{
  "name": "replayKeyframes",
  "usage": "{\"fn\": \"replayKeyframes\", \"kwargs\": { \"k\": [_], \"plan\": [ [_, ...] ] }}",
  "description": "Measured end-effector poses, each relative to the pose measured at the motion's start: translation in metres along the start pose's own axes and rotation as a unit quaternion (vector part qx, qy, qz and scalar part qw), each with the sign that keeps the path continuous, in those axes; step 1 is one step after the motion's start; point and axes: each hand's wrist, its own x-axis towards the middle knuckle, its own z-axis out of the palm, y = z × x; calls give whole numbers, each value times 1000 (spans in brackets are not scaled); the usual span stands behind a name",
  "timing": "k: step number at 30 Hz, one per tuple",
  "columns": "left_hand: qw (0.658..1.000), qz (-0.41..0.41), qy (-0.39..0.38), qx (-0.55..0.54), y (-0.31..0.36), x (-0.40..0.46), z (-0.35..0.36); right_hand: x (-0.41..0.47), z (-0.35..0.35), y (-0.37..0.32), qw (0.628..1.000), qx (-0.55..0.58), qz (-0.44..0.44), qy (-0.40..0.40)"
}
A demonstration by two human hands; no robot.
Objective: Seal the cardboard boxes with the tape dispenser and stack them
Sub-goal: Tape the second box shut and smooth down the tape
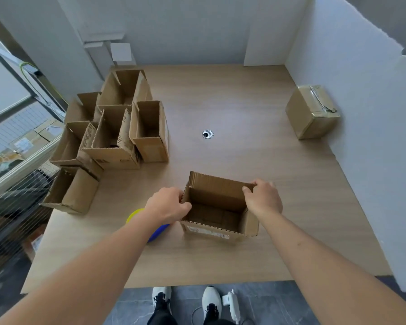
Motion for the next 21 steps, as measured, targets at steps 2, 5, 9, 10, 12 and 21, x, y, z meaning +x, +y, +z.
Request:
{"fn": "replayKeyframes", "kwargs": {
  "k": [2,5,9,10,12,21],
  "plan": [
    [999,31,-9,-11,-2,-3,4,-1,2,-4,999,39,22,-4],
    [997,69,-17,-42,-7,-5,11,-4,4,-8,990,134,37,-24],
    [993,99,-49,-47,-7,-8,15,-11,7,-10,989,141,15,-50],
    [991,107,-73,-35,-7,-9,15,-11,9,-10,988,141,7,-58],
    [987,106,-121,-14,-6,-13,14,-13,9,-9,988,132,-7,-74],
    [996,87,-18,-20,-5,-2,38,-31,9,-4,992,56,-75,-79]
  ]
}}
